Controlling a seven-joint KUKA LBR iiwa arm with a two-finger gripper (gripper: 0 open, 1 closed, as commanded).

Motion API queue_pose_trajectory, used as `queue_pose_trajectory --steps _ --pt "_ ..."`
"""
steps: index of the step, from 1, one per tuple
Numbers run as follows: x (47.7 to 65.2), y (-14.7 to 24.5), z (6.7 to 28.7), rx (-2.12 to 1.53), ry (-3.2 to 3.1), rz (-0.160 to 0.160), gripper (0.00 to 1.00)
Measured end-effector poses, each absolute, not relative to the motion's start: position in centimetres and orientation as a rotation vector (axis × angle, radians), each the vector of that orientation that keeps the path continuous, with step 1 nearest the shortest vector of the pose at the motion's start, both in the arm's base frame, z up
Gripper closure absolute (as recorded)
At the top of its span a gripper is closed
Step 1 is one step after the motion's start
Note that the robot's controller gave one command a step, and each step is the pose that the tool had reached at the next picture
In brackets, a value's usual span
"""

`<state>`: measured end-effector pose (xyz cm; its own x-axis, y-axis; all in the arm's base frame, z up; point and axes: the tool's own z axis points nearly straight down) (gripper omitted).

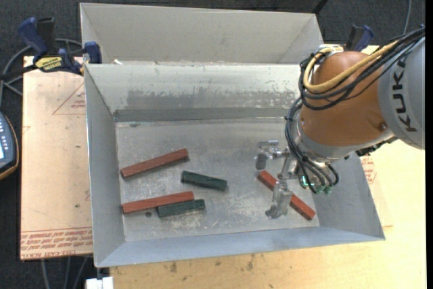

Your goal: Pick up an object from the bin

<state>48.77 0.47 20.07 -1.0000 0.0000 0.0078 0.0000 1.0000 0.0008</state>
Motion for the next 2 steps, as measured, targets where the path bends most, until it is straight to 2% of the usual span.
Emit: queue_pose_trajectory --steps 1,2 --pt "54.2 5.1 10.6 0.296 -3.126 -0.004 0.00" --pt "54.7 8.9 6.9 0.187 -3.134 -0.004 0.00"
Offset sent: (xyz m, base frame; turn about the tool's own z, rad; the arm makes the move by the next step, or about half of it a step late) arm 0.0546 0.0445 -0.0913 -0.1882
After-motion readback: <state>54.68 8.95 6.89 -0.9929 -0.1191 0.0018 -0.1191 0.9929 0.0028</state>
